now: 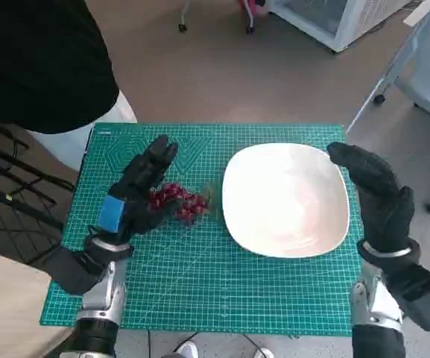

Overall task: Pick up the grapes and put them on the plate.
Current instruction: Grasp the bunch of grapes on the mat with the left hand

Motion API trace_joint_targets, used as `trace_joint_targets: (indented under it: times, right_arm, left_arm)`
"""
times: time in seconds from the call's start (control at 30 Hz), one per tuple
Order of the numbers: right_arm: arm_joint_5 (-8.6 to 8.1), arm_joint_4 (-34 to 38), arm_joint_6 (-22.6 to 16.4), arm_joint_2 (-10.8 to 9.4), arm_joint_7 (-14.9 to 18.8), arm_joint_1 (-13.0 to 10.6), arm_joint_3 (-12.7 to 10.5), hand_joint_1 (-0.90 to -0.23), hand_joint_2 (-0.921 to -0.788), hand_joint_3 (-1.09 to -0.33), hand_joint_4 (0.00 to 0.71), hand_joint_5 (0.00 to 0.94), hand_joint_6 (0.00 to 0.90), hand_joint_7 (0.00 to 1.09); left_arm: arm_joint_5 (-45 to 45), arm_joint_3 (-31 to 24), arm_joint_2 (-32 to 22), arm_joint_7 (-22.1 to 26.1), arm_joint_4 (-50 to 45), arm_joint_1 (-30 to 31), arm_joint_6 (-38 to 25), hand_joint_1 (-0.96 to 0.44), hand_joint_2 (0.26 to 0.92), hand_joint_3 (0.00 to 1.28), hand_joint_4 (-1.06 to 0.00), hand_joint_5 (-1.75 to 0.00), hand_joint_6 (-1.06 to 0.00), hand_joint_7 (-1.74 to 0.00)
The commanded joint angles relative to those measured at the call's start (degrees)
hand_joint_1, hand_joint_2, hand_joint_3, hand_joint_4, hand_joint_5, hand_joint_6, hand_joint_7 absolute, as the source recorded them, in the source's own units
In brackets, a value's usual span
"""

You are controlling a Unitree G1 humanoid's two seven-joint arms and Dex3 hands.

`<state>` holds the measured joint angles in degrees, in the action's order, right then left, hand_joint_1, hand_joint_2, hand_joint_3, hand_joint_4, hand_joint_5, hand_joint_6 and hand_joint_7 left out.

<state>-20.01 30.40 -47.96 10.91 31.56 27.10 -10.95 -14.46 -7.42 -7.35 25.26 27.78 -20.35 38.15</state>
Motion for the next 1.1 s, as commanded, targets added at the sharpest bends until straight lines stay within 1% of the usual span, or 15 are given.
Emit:
trace_joint_targets:
  times: [0.03,0.47,1.1]
  right_arm:
    - [-0.24,0.59,0.42,0.08,0.56,-0.55,0.06,-0.568,-0.921,-0.688,0.192,0.000,0.063,0.29]
    - [-0.40,-0.07,0.65,0.14,0.72,-0.94,-0.02,-0.571,-0.921,-0.690,0.191,0.000,0.058,0.29]
    - [0.17,-0.71,0.71,0.11,0.23,-1.10,0.03,-0.574,-0.921,-0.693,0.194,0.001,0.052,0.31]
  left_arm:
    - [0.24,0.13,0.00,-0.17,-0.56,0.17,0.11,-0.23,0.921,0.13,-0.35,0.00,-0.40,0.00]
    - [0.13,0.05,0.04,-0.08,-0.98,0.50,-0.11,-0.23,0.921,0.13,-0.35,0.00,-0.40,0.00]
    - [0.15,0.01,0.18,-0.18,-1.25,0.58,-0.13,-0.24,0.921,0.13,-0.35,0.00,-0.40,0.00]
